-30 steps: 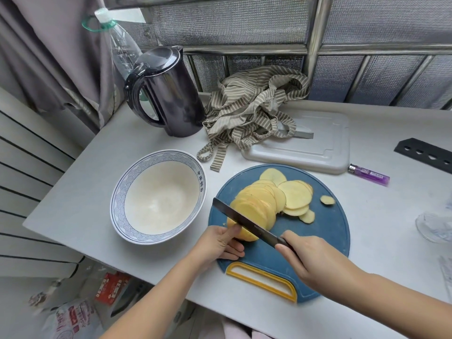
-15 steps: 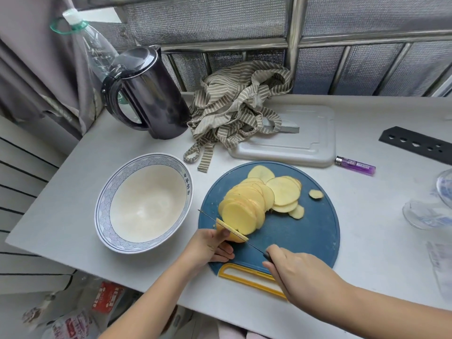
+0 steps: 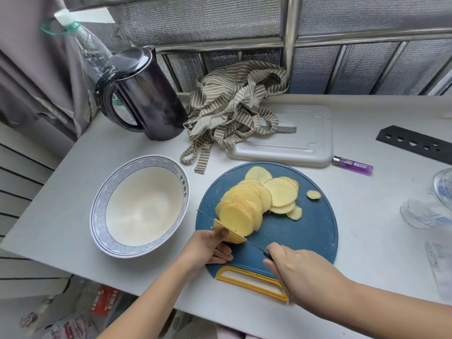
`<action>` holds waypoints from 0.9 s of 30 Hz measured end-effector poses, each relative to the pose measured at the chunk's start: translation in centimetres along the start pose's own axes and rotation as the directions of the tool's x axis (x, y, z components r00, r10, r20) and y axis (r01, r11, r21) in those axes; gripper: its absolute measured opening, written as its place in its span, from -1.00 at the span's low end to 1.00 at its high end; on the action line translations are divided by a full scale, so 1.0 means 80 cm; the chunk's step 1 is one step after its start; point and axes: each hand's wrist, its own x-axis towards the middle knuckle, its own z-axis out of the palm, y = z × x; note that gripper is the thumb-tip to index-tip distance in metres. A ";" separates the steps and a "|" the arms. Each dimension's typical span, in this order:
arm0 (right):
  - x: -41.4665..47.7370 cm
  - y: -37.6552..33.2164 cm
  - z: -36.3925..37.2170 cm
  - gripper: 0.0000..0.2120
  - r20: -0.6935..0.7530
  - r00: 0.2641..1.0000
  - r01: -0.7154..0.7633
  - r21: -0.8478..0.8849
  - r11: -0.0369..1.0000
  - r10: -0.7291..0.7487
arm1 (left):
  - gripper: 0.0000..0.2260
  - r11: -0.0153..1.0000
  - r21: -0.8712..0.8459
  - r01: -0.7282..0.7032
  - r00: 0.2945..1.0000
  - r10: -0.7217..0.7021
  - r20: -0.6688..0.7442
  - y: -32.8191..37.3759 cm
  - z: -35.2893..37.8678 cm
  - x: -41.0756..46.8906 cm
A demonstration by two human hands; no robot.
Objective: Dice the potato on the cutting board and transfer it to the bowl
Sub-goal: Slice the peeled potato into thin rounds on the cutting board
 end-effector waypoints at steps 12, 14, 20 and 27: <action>0.002 -0.004 -0.003 -0.79 0.000 0.999 -0.054 0.081 0.995 0.054 | -0.33 1.000 -0.018 0.018 0.997 -0.016 0.078 0.002 -0.007 -0.002; 0.001 -0.007 -0.006 -0.78 0.002 0.999 -0.049 0.083 0.995 0.049 | -0.09 1.000 -0.024 0.008 0.996 -0.006 0.088 0.002 -0.010 -0.001; 0.006 -0.009 -0.014 -0.77 0.033 0.999 -0.025 0.013 1.000 0.025 | 0.07 1.000 -0.002 -0.025 0.994 0.025 0.107 0.000 -0.012 0.003; 0.014 -0.007 -0.028 -0.78 0.066 0.997 -0.029 0.011 1.000 0.028 | -0.56 1.000 0.004 -0.017 0.991 0.017 0.135 0.001 -0.012 0.001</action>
